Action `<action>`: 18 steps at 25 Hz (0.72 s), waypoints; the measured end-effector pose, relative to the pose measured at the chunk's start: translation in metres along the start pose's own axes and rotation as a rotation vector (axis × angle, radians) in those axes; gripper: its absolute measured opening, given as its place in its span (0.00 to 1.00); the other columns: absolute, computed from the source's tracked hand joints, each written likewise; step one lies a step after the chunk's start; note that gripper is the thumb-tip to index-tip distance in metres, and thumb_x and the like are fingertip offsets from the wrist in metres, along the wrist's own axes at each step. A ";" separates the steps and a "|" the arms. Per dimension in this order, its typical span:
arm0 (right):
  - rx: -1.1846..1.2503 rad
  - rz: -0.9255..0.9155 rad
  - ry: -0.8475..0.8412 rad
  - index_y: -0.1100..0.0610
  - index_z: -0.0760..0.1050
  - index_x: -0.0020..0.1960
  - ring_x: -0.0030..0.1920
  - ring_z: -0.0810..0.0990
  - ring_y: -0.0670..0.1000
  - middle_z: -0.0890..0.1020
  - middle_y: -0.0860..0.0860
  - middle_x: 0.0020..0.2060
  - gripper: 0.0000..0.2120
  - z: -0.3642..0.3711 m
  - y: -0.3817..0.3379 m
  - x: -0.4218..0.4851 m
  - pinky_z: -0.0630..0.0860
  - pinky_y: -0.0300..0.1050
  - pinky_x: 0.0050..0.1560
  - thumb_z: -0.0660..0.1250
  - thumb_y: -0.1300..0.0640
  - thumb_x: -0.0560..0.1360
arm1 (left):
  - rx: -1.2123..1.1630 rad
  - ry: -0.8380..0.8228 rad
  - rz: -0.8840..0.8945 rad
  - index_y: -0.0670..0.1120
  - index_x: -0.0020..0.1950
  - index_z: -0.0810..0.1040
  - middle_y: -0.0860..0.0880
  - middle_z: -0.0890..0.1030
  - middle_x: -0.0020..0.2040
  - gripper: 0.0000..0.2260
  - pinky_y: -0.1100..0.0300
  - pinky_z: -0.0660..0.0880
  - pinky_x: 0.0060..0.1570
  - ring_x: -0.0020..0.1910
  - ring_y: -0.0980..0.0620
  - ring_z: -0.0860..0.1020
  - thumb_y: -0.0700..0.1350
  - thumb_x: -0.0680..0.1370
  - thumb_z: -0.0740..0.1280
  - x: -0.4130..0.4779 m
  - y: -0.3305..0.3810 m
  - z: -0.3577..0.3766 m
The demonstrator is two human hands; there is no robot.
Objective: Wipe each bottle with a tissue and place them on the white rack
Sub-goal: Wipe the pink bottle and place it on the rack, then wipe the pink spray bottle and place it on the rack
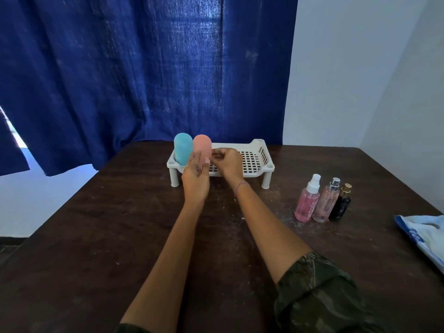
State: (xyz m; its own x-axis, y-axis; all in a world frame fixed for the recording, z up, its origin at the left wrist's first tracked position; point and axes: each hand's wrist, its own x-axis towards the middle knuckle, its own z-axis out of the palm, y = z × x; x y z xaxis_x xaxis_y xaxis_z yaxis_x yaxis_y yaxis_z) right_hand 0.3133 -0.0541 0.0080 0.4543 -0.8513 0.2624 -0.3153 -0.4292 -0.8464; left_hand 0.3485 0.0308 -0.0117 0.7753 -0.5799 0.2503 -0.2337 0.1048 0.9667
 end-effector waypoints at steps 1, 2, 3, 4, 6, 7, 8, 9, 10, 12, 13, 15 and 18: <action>-0.011 -0.006 -0.002 0.62 0.78 0.57 0.52 0.81 0.50 0.83 0.55 0.52 0.14 0.001 0.000 0.001 0.73 0.40 0.56 0.69 0.61 0.73 | 0.001 -0.002 0.000 0.45 0.73 0.66 0.46 0.66 0.74 0.20 0.53 0.62 0.72 0.72 0.49 0.65 0.44 0.81 0.61 0.001 0.000 0.000; -0.018 -0.010 -0.003 0.61 0.78 0.58 0.52 0.81 0.50 0.83 0.55 0.52 0.14 0.001 0.000 0.001 0.74 0.41 0.57 0.69 0.61 0.73 | 0.005 -0.006 0.001 0.46 0.74 0.65 0.46 0.66 0.74 0.21 0.53 0.62 0.72 0.72 0.49 0.65 0.44 0.81 0.61 0.001 0.000 0.000; -0.021 -0.014 -0.003 0.61 0.78 0.58 0.53 0.81 0.50 0.83 0.55 0.52 0.14 0.001 0.001 0.001 0.74 0.41 0.57 0.69 0.61 0.73 | 0.011 -0.011 0.003 0.46 0.74 0.64 0.46 0.66 0.74 0.21 0.55 0.62 0.72 0.72 0.49 0.66 0.43 0.81 0.61 0.001 -0.001 0.000; -0.019 -0.016 -0.001 0.62 0.78 0.58 0.53 0.80 0.50 0.83 0.55 0.52 0.14 0.001 0.001 0.000 0.74 0.42 0.58 0.69 0.61 0.73 | 0.019 -0.017 0.000 0.46 0.75 0.63 0.46 0.67 0.73 0.22 0.56 0.62 0.71 0.71 0.50 0.66 0.43 0.81 0.60 0.001 0.000 0.001; -0.005 -0.016 -0.005 0.62 0.77 0.59 0.53 0.80 0.50 0.82 0.55 0.53 0.14 0.001 0.001 -0.002 0.74 0.42 0.58 0.68 0.61 0.73 | 0.041 -0.023 -0.009 0.47 0.76 0.61 0.46 0.68 0.72 0.22 0.57 0.62 0.69 0.68 0.51 0.68 0.44 0.81 0.60 -0.001 0.000 0.001; 0.002 -0.017 -0.009 0.62 0.77 0.59 0.53 0.80 0.50 0.82 0.56 0.53 0.14 0.001 0.001 -0.003 0.74 0.42 0.58 0.68 0.62 0.74 | 0.055 -0.025 -0.005 0.48 0.76 0.61 0.45 0.68 0.72 0.23 0.57 0.63 0.68 0.68 0.51 0.68 0.44 0.81 0.60 -0.001 -0.001 0.001; 0.004 -0.019 -0.014 0.62 0.76 0.60 0.54 0.80 0.51 0.82 0.56 0.54 0.15 0.001 0.002 -0.003 0.73 0.42 0.58 0.68 0.62 0.74 | 0.071 -0.027 0.004 0.48 0.76 0.60 0.45 0.68 0.72 0.23 0.56 0.63 0.69 0.68 0.50 0.68 0.45 0.81 0.60 0.000 -0.002 0.001; 0.002 -0.022 -0.023 0.62 0.76 0.60 0.54 0.80 0.51 0.82 0.56 0.54 0.15 0.001 0.002 -0.004 0.73 0.41 0.58 0.68 0.62 0.74 | 0.087 -0.029 0.015 0.48 0.76 0.59 0.45 0.68 0.72 0.23 0.55 0.64 0.69 0.68 0.50 0.68 0.45 0.81 0.60 0.000 -0.004 0.001; 0.000 -0.023 -0.035 0.62 0.75 0.61 0.54 0.80 0.51 0.82 0.56 0.55 0.16 0.000 0.002 -0.004 0.73 0.41 0.57 0.68 0.62 0.74 | 0.102 -0.027 0.024 0.49 0.76 0.59 0.45 0.67 0.73 0.24 0.53 0.64 0.71 0.69 0.49 0.68 0.46 0.81 0.60 0.001 -0.005 0.002; -0.011 -0.015 -0.058 0.62 0.73 0.64 0.54 0.80 0.50 0.81 0.56 0.56 0.19 -0.001 0.002 -0.004 0.73 0.39 0.56 0.68 0.62 0.74 | 0.118 -0.008 0.028 0.49 0.76 0.59 0.45 0.66 0.73 0.24 0.49 0.64 0.71 0.70 0.47 0.67 0.46 0.81 0.60 0.002 -0.006 0.003; -0.030 -0.007 -0.059 0.62 0.72 0.65 0.54 0.80 0.50 0.81 0.56 0.56 0.21 -0.002 0.003 -0.004 0.73 0.39 0.57 0.69 0.62 0.73 | 0.118 0.006 0.024 0.49 0.76 0.60 0.46 0.66 0.74 0.23 0.49 0.64 0.71 0.71 0.47 0.67 0.45 0.81 0.60 0.001 -0.006 0.004; -0.087 -0.009 -0.028 0.61 0.71 0.66 0.55 0.79 0.50 0.80 0.56 0.57 0.23 -0.004 0.004 -0.005 0.73 0.40 0.57 0.70 0.60 0.72 | 0.098 0.025 0.016 0.48 0.76 0.61 0.45 0.66 0.74 0.22 0.49 0.62 0.72 0.71 0.47 0.66 0.44 0.81 0.59 -0.001 -0.004 0.005; -0.156 -0.083 0.079 0.61 0.73 0.64 0.56 0.77 0.52 0.79 0.56 0.57 0.22 -0.008 0.004 -0.011 0.71 0.42 0.58 0.70 0.53 0.73 | 0.101 0.044 0.056 0.46 0.75 0.61 0.45 0.66 0.74 0.22 0.49 0.61 0.73 0.72 0.48 0.65 0.43 0.81 0.59 -0.002 -0.003 0.004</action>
State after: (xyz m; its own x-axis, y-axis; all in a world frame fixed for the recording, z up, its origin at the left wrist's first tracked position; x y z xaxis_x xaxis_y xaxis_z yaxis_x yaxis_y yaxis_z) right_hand 0.3004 -0.0490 0.0050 0.4191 -0.8295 0.3691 -0.4072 -0.5351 -0.7402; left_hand 0.3454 0.0280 -0.0154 0.7837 -0.5396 0.3077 -0.3332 0.0529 0.9414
